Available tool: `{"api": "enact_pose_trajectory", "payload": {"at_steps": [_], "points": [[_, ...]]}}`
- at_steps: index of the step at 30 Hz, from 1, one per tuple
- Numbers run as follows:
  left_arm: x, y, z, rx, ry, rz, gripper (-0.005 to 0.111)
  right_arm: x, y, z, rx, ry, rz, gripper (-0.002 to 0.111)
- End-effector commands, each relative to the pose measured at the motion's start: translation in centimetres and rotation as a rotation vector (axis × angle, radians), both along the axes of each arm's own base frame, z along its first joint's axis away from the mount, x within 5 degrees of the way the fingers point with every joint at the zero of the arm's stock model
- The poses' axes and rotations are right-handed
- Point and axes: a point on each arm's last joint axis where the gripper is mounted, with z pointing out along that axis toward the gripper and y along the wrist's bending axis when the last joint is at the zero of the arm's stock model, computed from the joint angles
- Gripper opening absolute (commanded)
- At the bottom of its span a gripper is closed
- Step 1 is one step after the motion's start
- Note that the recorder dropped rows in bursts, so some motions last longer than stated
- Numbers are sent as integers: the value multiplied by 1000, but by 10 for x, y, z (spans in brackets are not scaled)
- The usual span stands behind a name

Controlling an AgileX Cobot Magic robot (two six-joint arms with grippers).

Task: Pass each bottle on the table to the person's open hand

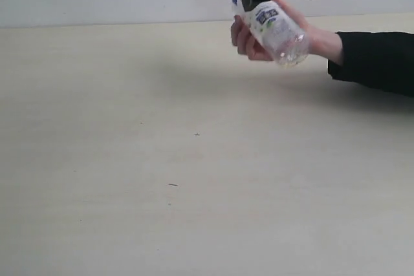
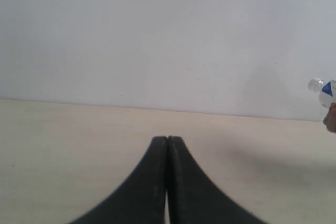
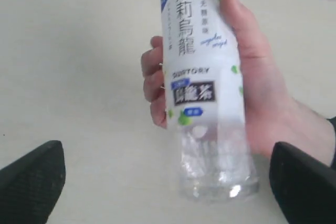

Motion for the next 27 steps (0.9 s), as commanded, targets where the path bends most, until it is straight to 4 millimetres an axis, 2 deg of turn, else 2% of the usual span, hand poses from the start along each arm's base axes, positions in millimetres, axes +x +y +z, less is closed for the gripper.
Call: {"api": "enact_pose_trajectory", "payload": {"at_steps": [1, 4, 8, 13, 14, 17, 21, 24, 27], "points": [[-1, 0, 0, 3, -5, -4, 0, -26, -18, 38, 19, -107, -41, 102], [-1, 0, 0, 3, -5, -4, 0, -47, -36, 56, 51, -176, -65, 88], [-1, 0, 0, 3, -5, -4, 0, -85, -61, 70, 82, -271, -97, 53], [-1, 0, 0, 3, -5, -4, 0, -139, -81, 73, 110, -361, -98, 4], [-1, 0, 0, 3, -5, -4, 0, -152, -86, 71, 115, -374, -98, 0], [-1, 0, 0, 3, -5, -4, 0, -186, -97, 63, 130, -428, -93, 0], [-1, 0, 0, 3, -5, -4, 0, -225, -110, 42, 145, -540, -67, 0], [-1, 0, 0, 3, -5, -4, 0, -239, -114, 19, 153, -616, -54, 0], [-1, 0, 0, 3, -5, -4, 0, -241, -114, -11, 190, -659, -49, 0]]}}
